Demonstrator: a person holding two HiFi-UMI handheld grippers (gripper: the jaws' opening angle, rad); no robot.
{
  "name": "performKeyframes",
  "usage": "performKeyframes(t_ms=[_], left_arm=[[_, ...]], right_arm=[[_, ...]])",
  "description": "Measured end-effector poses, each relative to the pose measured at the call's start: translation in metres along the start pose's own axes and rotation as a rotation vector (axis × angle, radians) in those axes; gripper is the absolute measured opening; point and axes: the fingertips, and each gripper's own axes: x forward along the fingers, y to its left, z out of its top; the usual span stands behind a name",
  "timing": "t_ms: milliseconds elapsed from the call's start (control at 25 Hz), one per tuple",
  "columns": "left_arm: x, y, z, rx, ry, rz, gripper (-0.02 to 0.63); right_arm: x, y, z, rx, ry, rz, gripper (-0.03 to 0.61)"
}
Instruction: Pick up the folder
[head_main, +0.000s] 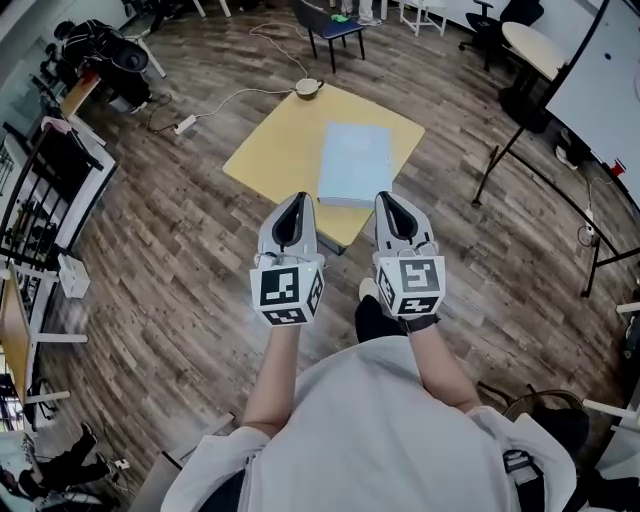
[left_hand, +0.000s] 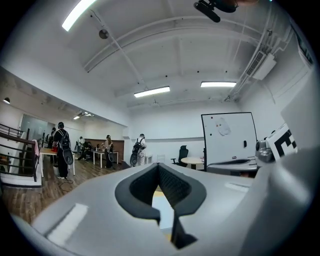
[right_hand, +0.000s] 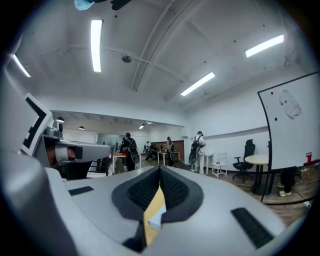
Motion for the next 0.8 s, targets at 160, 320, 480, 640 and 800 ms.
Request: performKeyframes(t_ms=[160, 320, 480, 640, 800], left_arm=[[0.056, 0.0, 0.01, 0.026, -0.001, -0.007, 0.009], [0.107, 0.001, 0.01, 0.033, 0.014, -0.023, 0.009], [0.158, -0.003, 0.007, 0.046, 0.033, -0.039, 0.009], [0.198, -0.005, -0.003, 0.045, 0.061, -0.047, 0.009], [0.229, -0.002, -0.024, 0.004, 0.096, -0.044, 0.009]], right_arm=[[0.043, -0.034, 0.011, 0.011, -0.021, 0.012, 0.009], [0.081, -0.071, 0.015, 0.037, -0.024, 0.0, 0.009], [0.117, -0.104, 0.01, 0.057, -0.011, -0.001, 0.009], [0.147, -0.122, -0.001, 0.044, 0.014, 0.036, 0.009], [0.174, -0.13, -0.016, 0.015, 0.047, 0.078, 0.009]])
